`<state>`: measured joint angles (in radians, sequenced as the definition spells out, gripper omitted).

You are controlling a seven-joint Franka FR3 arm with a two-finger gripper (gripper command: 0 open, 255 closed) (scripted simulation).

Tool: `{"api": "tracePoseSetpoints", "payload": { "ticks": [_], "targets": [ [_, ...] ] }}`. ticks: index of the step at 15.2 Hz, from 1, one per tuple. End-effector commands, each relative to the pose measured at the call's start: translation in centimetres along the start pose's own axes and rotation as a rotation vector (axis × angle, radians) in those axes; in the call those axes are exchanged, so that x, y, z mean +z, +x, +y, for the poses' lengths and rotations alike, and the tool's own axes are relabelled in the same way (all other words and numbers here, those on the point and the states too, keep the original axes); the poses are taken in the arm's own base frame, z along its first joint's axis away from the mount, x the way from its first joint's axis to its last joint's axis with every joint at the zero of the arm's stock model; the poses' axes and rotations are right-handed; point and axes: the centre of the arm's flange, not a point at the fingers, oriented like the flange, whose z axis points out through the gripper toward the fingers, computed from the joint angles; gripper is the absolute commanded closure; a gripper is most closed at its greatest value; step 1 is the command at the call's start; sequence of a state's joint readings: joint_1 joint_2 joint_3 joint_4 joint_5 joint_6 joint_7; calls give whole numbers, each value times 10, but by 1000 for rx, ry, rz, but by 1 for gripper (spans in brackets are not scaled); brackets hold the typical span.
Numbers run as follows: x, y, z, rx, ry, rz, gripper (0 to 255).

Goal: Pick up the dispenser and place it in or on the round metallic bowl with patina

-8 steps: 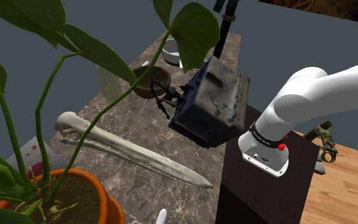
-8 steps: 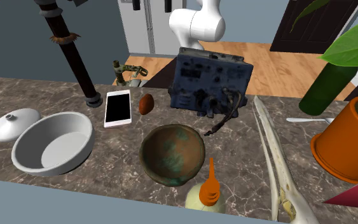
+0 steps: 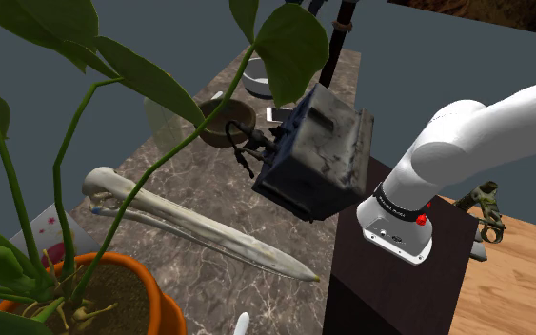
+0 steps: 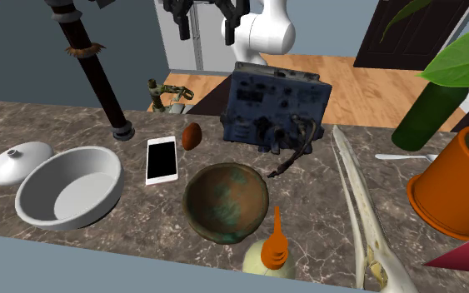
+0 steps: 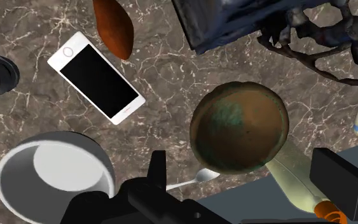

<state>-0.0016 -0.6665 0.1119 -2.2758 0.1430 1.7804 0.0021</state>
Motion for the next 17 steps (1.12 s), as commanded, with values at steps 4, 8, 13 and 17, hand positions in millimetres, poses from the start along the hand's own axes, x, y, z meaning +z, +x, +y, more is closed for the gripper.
{"api": "tracePoseSetpoints", "payload": {
  "ticks": [4,8,13,17],
  "targets": [
    [31,45,-43,4,4,-12,0],
    [56,80,-74,6,6,-23,0],
    [88,124,-114,9,9,-36,0],
    [114,158,-146,12,11,-47,0]
  ]
}}
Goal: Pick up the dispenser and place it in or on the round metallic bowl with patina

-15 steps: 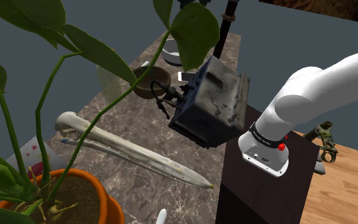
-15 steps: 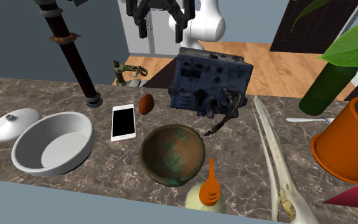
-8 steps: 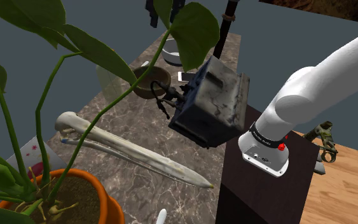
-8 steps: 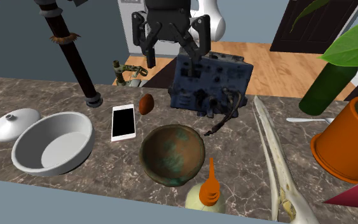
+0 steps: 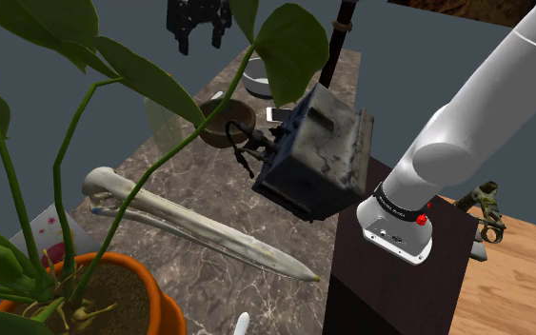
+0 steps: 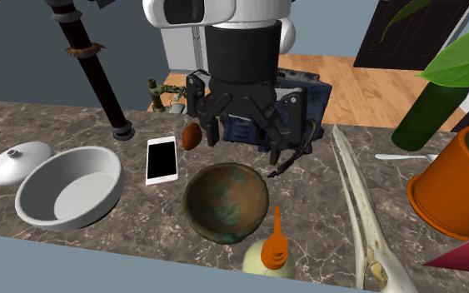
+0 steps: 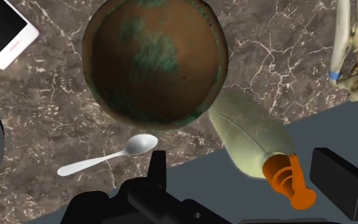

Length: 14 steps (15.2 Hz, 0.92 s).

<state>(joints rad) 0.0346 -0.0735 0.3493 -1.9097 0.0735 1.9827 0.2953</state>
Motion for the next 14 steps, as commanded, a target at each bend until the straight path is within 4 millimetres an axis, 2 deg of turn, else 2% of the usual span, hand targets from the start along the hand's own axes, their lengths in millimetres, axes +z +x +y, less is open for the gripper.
{"api": "tracePoseSetpoints", "payload": {
  "ticks": [1,8,14],
  "targets": [
    [13,19,-18,2,2,-5,0],
    [57,80,-74,7,6,-24,0],
    [86,83,-77,7,6,-25,0]
  ]
}}
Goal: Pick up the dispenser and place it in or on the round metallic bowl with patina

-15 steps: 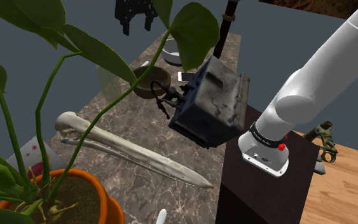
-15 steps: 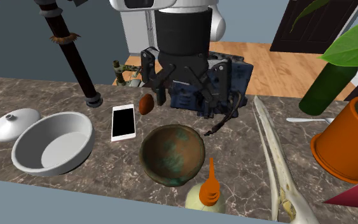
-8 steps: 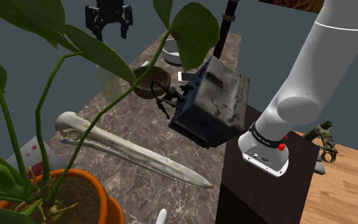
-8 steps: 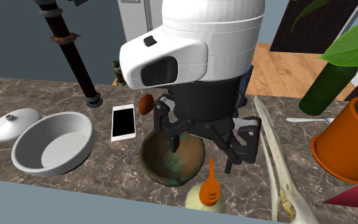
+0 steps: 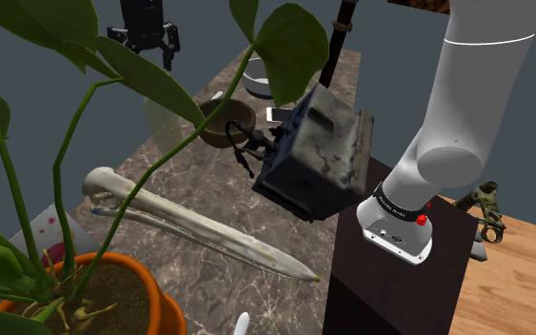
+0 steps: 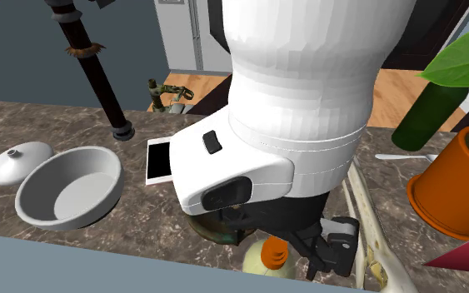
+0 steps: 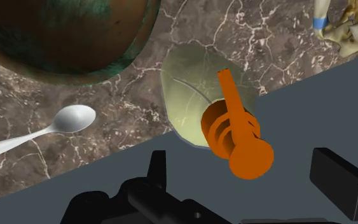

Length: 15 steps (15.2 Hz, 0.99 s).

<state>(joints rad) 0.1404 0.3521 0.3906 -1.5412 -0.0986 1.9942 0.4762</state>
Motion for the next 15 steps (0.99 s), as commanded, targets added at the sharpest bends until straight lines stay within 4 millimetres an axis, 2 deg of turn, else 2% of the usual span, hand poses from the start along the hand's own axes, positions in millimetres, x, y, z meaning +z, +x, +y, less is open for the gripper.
{"api": "tracePoseSetpoints", "payload": {
  "ticks": [1,2,10,11,15],
  "targets": [
    [11,-1,0,0,0,0,0],
    [19,-1,0,0,0,0,0],
    [19,-1,0,0,0,0,0],
    [19,-1,0,0,0,0,255],
    [19,-1,0,0,0,0,255]
  ]
}}
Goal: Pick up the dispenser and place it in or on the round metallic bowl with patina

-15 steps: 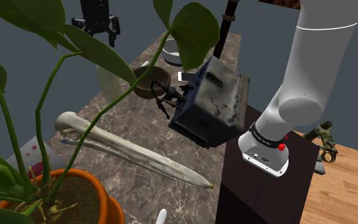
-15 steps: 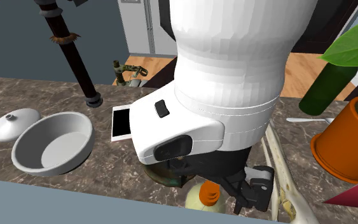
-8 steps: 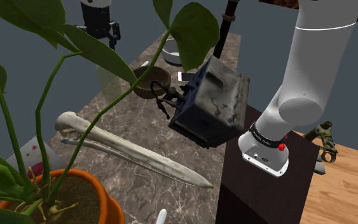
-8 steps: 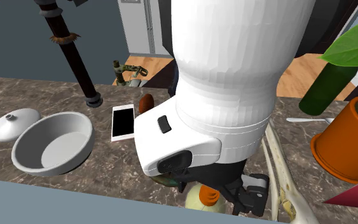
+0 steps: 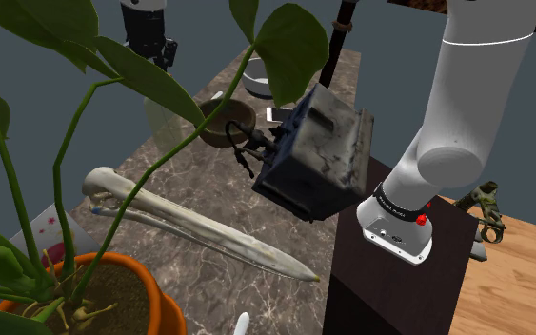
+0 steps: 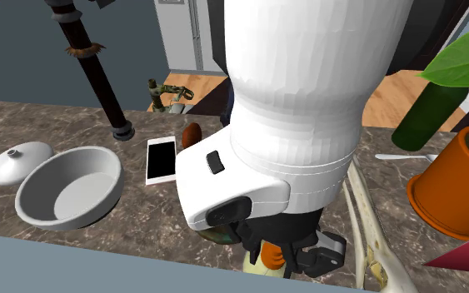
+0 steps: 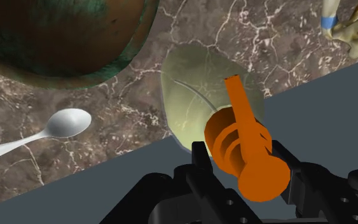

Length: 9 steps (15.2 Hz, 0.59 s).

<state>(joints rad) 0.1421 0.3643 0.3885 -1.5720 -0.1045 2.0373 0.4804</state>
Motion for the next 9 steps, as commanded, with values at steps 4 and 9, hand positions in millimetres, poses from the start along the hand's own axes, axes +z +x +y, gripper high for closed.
{"api": "tracePoseSetpoints", "payload": {
  "ticks": [4,9],
  "targets": [
    [0,0,0,0,0,-1,255],
    [-21,2,-2,0,0,-1,255]
  ]
}}
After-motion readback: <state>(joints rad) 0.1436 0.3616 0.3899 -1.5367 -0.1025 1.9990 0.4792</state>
